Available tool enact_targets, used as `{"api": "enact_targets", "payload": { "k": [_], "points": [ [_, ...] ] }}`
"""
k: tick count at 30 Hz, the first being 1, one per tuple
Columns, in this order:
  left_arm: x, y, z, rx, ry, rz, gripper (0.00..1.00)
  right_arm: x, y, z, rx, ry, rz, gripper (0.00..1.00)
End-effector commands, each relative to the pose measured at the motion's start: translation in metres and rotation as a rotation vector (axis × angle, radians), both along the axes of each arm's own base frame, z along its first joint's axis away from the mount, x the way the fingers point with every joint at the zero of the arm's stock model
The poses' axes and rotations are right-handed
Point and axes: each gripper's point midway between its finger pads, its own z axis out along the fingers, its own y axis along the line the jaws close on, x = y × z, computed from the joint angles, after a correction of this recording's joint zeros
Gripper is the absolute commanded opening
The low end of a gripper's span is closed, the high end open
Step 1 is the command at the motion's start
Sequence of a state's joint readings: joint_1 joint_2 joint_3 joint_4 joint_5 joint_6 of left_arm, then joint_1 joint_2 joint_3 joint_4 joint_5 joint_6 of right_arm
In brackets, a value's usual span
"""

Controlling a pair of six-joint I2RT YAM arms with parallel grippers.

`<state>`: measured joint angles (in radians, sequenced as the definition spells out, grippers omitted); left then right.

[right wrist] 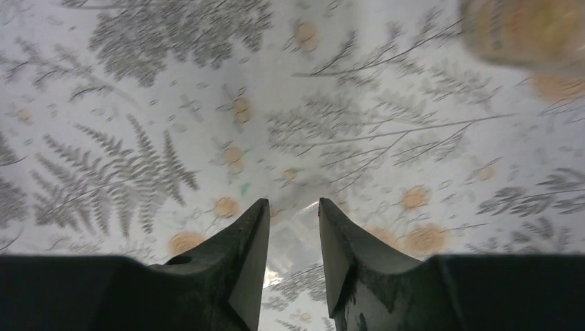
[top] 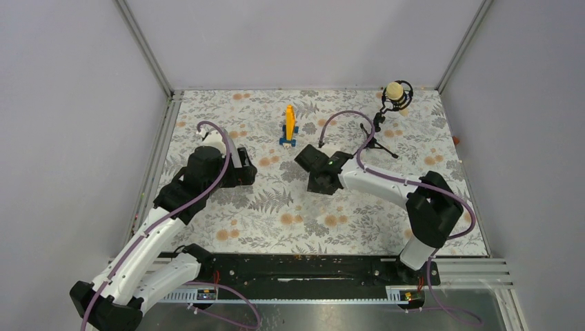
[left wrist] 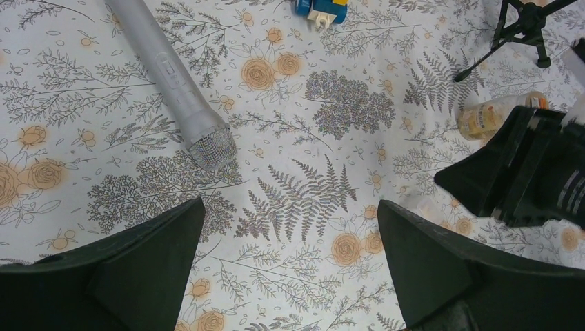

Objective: Sort the pills into containers

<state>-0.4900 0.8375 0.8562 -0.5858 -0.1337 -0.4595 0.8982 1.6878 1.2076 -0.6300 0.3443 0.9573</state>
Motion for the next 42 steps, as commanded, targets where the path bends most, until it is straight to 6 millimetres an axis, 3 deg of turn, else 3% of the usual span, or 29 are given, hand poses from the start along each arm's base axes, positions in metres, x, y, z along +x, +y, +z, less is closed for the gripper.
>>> {"api": "enact_targets", "payload": {
  "k": [1,9,19,24,29,32,36,38,42],
  "points": [
    [0.005,0.0,0.017,-0.012,-0.054,0.004,0.98,0.012,-0.04,-0.003,-0.189,0.026,0.158,0.37],
    [0.007,-0.002,0.009,-0.012,-0.027,0.012,0.99,0.015,-0.027,-0.014,-0.244,0.075,0.444,0.33],
    [0.014,-0.007,0.012,-0.045,-0.038,0.022,0.98,0.008,-0.018,-0.036,-0.222,0.12,0.571,0.49],
    [0.019,-0.011,0.016,-0.065,-0.051,0.023,0.98,-0.01,-0.018,-0.043,-0.181,0.174,0.65,0.54],
    [0.023,-0.015,0.012,-0.073,-0.032,0.032,0.98,-0.035,-0.037,-0.05,-0.185,0.235,0.699,0.55],
    [0.024,-0.017,0.01,-0.075,-0.024,0.029,0.98,-0.05,-0.043,-0.043,-0.152,0.258,0.724,0.54],
    [0.025,-0.017,0.011,-0.079,-0.025,0.027,0.98,-0.054,-0.049,-0.025,-0.144,0.231,0.712,0.55],
    [0.026,-0.018,0.012,-0.081,-0.03,0.027,0.98,-0.055,-0.047,-0.016,-0.127,0.215,0.713,0.6],
    [0.028,-0.016,0.02,-0.084,-0.051,0.041,0.98,-0.061,-0.029,0.002,-0.023,0.184,0.806,0.8]
  ]
}}
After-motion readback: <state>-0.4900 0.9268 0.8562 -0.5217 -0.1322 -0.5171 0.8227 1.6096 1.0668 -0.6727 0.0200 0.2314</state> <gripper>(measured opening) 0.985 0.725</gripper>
